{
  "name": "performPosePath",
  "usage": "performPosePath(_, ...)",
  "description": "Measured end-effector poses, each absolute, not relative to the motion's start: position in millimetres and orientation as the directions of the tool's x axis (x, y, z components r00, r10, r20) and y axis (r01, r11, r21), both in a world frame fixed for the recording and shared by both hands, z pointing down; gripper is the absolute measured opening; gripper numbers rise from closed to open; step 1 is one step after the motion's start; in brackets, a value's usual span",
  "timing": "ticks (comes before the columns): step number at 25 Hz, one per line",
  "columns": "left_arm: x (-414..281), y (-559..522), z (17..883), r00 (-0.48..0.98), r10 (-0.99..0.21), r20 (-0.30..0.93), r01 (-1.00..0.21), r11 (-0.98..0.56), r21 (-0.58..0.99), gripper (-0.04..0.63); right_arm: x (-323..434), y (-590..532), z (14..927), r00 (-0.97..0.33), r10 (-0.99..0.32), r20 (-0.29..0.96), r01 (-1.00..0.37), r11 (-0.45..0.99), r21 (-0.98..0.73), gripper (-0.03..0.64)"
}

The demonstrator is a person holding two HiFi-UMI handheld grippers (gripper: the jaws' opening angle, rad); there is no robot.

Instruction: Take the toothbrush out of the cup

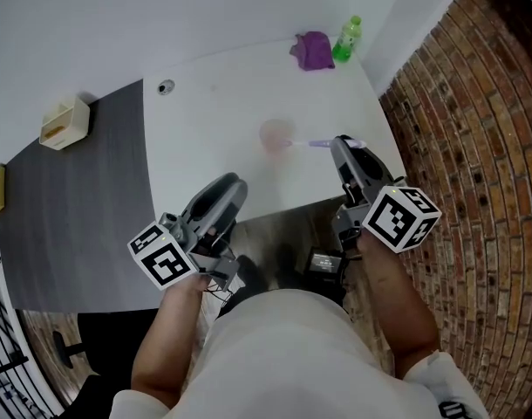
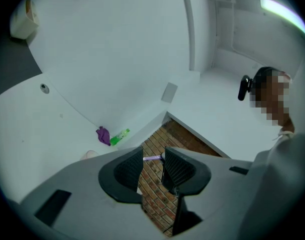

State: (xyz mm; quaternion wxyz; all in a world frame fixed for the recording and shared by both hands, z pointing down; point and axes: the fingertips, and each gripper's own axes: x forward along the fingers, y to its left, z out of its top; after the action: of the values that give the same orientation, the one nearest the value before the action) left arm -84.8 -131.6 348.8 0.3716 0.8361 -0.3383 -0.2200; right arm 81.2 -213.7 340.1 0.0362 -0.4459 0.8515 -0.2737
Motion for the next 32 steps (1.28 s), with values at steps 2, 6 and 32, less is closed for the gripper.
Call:
performPosePath(2, -86.0, -128.3, 346.3, 0.674, -0.729, -0.119, -0.402, -0.498, 0.769, 0.117, 83.0, -210.6, 336.6, -0.601, -0.781, 0.173, -0.734, 0.453, -0.505, 0.055)
performPosePath(6, -86.3, -121.4, 340.9, 0.677, -0.725, -0.127, -0.393, -0.502, 0.771, 0.117, 87.3, -204.2, 330.8, -0.6, -0.784, 0.158, -0.729, 0.455, -0.512, 0.055)
performPosePath(32, -109.5, -83.0, 323.0, 0.637, -0.756, -0.154, -0.41, -0.501, 0.763, 0.117, 93.4, -159.0, 310.4, -0.642, -0.76, 0.102, -0.665, 0.486, -0.567, 0.055)
